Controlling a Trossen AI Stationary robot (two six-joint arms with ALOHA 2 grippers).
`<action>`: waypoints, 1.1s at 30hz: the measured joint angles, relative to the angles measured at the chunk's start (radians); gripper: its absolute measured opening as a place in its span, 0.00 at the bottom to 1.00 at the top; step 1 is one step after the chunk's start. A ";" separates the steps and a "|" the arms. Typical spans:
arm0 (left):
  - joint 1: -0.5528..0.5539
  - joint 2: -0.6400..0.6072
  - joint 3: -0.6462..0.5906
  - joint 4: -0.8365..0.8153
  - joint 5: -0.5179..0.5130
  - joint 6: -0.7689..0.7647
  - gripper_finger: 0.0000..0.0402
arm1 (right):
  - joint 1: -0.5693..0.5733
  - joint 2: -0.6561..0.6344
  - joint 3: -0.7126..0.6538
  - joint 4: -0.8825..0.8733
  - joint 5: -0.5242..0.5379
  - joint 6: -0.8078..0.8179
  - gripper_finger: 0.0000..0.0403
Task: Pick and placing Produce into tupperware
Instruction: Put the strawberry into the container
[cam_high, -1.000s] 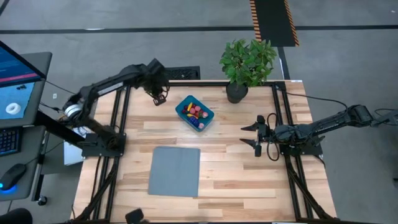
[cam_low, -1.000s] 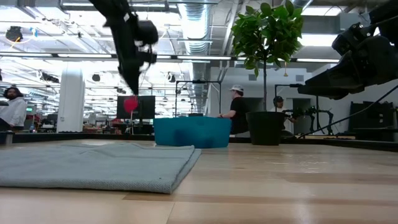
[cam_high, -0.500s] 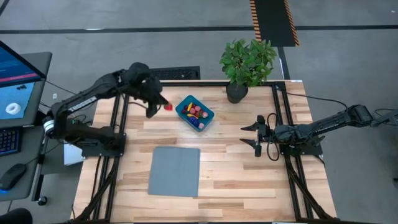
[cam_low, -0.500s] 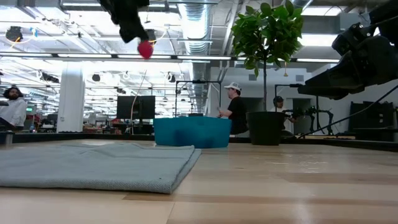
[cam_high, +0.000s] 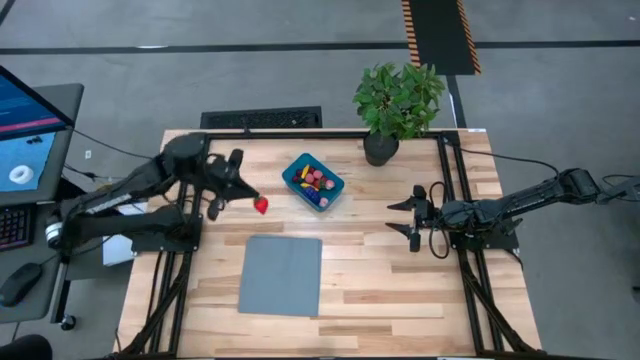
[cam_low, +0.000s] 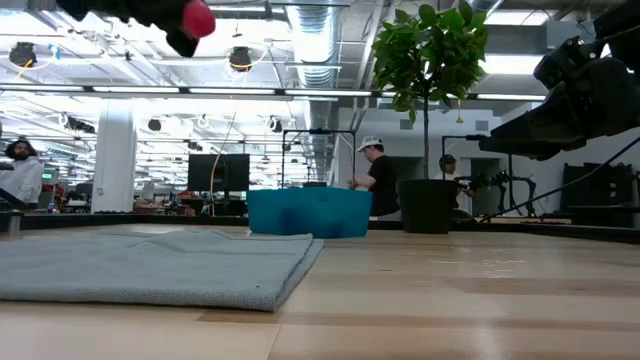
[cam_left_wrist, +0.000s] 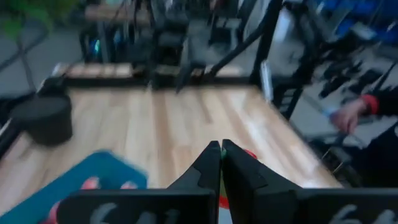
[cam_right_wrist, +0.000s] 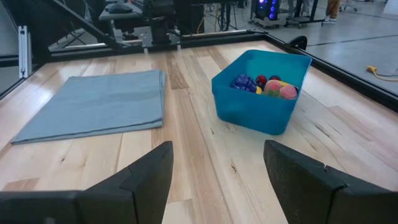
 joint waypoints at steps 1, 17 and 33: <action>0.000 -0.030 -0.042 0.061 0.015 -0.025 0.00 | 0.000 0.000 0.000 0.000 0.000 0.000 0.68; -0.015 -0.205 -0.520 0.975 0.169 -0.508 0.00 | 0.000 0.000 0.000 0.000 0.000 0.000 0.68; -0.341 -0.204 -0.674 1.361 -0.674 -0.584 0.00 | 0.000 0.000 0.000 0.000 0.000 0.000 0.68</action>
